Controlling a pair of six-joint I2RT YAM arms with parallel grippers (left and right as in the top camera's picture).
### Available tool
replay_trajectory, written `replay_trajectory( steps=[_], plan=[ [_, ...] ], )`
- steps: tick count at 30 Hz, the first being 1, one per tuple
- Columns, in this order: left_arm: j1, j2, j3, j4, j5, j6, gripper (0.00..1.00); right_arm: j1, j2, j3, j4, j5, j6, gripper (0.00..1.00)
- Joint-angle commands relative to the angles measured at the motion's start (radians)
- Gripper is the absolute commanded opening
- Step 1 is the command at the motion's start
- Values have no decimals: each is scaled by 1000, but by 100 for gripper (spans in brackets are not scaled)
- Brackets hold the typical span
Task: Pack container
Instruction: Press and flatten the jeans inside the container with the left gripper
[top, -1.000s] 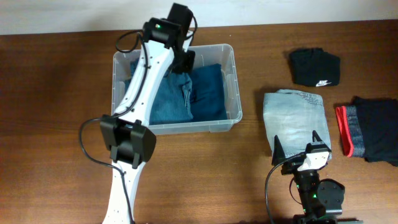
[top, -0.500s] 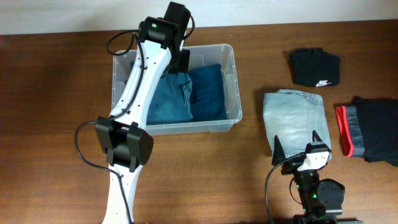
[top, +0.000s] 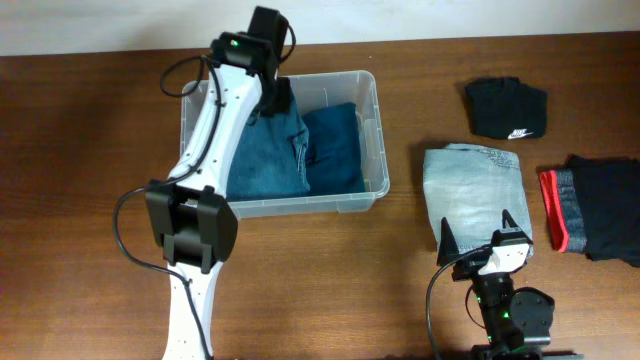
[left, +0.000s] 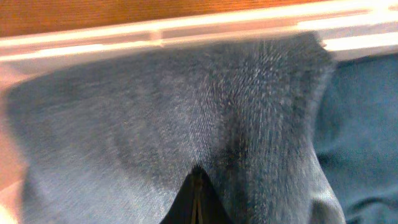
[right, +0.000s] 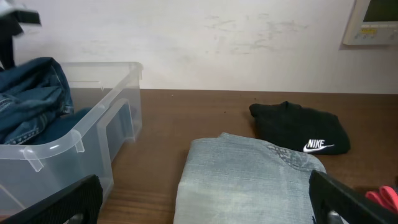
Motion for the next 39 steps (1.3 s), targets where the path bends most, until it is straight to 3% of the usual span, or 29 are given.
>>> replay_trajectory(
  steps=[1,10,23,31,39],
  plan=[
    [-6,34,-93,45,82,-13,0,-8,-8,-7,-1,-15,-3,99],
    [-5,39,-109,37,101,-8,0,-8,-8,-7,-1,-15,-3,98],
    [-20,-1,266,-363,148,-9,1,-8,-8,-7,-1,-15,-3,98],
    [-48,2,184,-396,262,25,1,-8,-8,-7,-1,-15,-3,99],
    [-65,3,-32,-348,224,21,1,-8,-8,-7,-1,-15,-3,99]
  ],
)
